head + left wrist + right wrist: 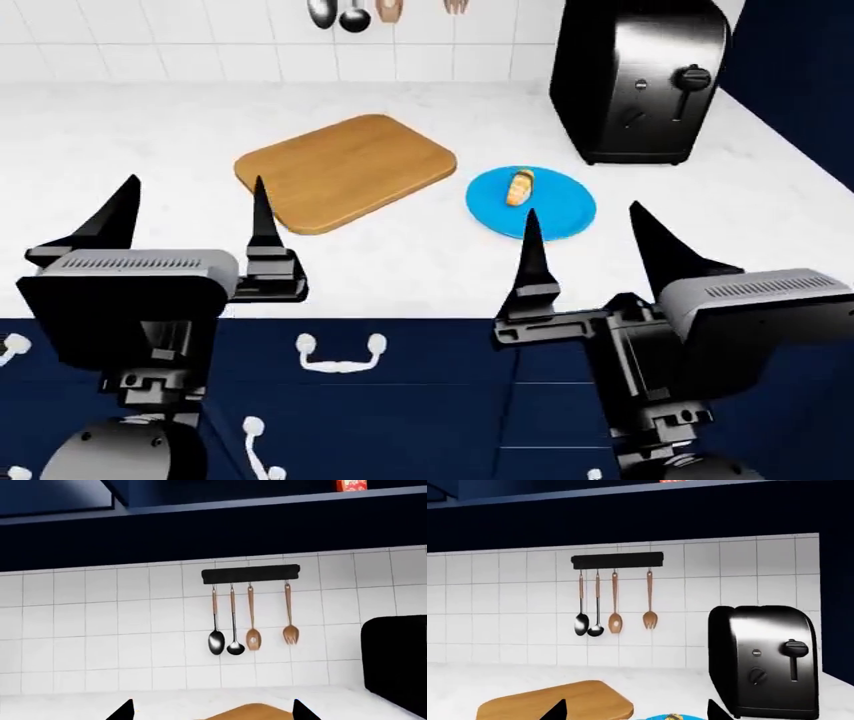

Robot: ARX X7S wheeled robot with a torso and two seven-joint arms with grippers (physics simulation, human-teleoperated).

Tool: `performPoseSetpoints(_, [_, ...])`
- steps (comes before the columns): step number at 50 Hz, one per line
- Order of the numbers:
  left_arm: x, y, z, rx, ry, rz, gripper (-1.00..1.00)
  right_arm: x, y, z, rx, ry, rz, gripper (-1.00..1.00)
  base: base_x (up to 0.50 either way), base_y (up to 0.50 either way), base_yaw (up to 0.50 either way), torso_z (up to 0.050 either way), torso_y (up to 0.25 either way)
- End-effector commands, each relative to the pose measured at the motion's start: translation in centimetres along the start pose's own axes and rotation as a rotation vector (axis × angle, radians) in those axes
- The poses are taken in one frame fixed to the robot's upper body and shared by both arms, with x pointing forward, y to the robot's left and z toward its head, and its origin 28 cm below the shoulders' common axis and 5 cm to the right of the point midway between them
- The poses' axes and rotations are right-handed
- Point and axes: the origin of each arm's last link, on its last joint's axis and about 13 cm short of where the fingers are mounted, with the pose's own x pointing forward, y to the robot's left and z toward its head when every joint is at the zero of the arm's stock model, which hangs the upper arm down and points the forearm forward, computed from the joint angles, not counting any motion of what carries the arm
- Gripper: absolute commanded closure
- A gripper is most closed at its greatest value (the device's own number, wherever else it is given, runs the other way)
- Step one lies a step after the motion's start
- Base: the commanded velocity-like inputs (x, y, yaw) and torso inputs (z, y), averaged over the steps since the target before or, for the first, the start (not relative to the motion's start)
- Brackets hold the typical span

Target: Pick the sushi from the plate and place it on the cutting board. Then pick the condiment bottle from the cabinet and place it next to the cutting board.

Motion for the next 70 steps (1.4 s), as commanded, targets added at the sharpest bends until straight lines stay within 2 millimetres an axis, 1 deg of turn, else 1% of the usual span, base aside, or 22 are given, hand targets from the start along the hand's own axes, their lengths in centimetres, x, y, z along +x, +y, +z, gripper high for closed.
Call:
performPoseSetpoints(1, [0.0,0.0,0.5,-0.002,-0.020,0.005,-1.00,-0.2,0.2,0.3,-0.009,-0.007,0.006,-1.00,0.40,0.40,0.00,0.000,0.000])
performPoseSetpoints(16, [0.0,-0.1,0.3,-0.002,-0.017,-0.006,-1.00,-0.5,0.0,0.6,-0.014,-0.043,-0.002,-1.00,0.46,0.28,0.00,0.000,0.000])
performPoseSetpoints(26, [-0.1,-0.1,0.4,-0.003,-0.021,-0.009,-1.00,-0.5,0.2,0.6,-0.015,-0.035,0.001,-1.00,0.50,0.15,0.00,0.000,0.002])
performPoseSetpoints(28, [-0.1,-0.1,0.5,-0.005,-0.021,-0.009,-1.00,-0.5,0.2,0.8,-0.031,-0.013,-0.018,-1.00,0.00,0.00,0.00,0.000,0.000])
performPoseSetpoints(34, [-0.1,-0.3,0.5,-0.001,-0.018,-0.016,-1.00,-0.4,-0.7,2.2,-0.091,0.121,-0.187,-1.00,0.00,0.00,0.00,0.000,0.000])
performPoseSetpoints(37, [-0.1,-0.4,0.4,0.003,-0.014,-0.020,-1.00,-0.1,-1.4,2.7,-0.096,0.226,-0.240,-1.00,0.00,0.00,0.00,0.000,0.000])
performPoseSetpoints(41, [-0.1,-0.3,0.5,-0.001,-0.014,-0.019,-1.00,0.8,-2.1,3.6,-0.111,0.301,-0.296,-1.00,0.00,0.00,0.00,0.000,0.000])
performPoseSetpoints(47, [-0.1,-0.2,0.5,-0.006,-0.013,-0.016,-1.00,2.9,-2.7,2.6,-0.112,0.414,-0.336,-1.00,0.00,0.00,0.00,0.000,0.000])
performPoseSetpoints(51, [-0.1,-0.2,0.5,-0.007,-0.016,-0.016,-1.00,3.9,-3.0,1.6,-0.110,0.471,-0.349,-1.00,0.00,0.00,0.00,0.000,0.000])
performPoseSetpoints(56, [-0.1,-0.2,0.5,-0.004,-0.016,-0.015,-1.00,4.7,-3.1,0.9,-0.093,0.539,-0.345,-1.00,0.00,0.00,0.00,0.000,0.000])
performPoseSetpoints(59, [-0.1,-0.2,0.5,-0.005,-0.019,-0.015,-1.00,5.2,-3.3,1.0,-0.084,0.616,-0.337,-1.00,0.00,0.00,0.00,0.000,0.000])
performPoseSetpoints(64, [-0.2,-0.3,0.6,-0.004,-0.020,-0.019,-1.00,5.9,-3.8,2.0,-0.063,0.737,-0.302,-1.00,0.00,0.00,0.00,0.000,0.000])
performPoseSetpoints(67, [-0.2,-0.3,0.6,-0.003,-0.020,-0.022,-1.00,6.2,-3.8,2.1,-0.058,0.774,-0.293,-1.00,0.00,0.00,0.00,0.000,0.000])
performPoseSetpoints(70, [-0.3,-0.3,0.7,-0.004,-0.020,-0.024,-1.00,6.5,-4.1,1.7,-0.049,0.792,-0.305,-1.00,0.00,0.00,0.00,0.000,0.000])
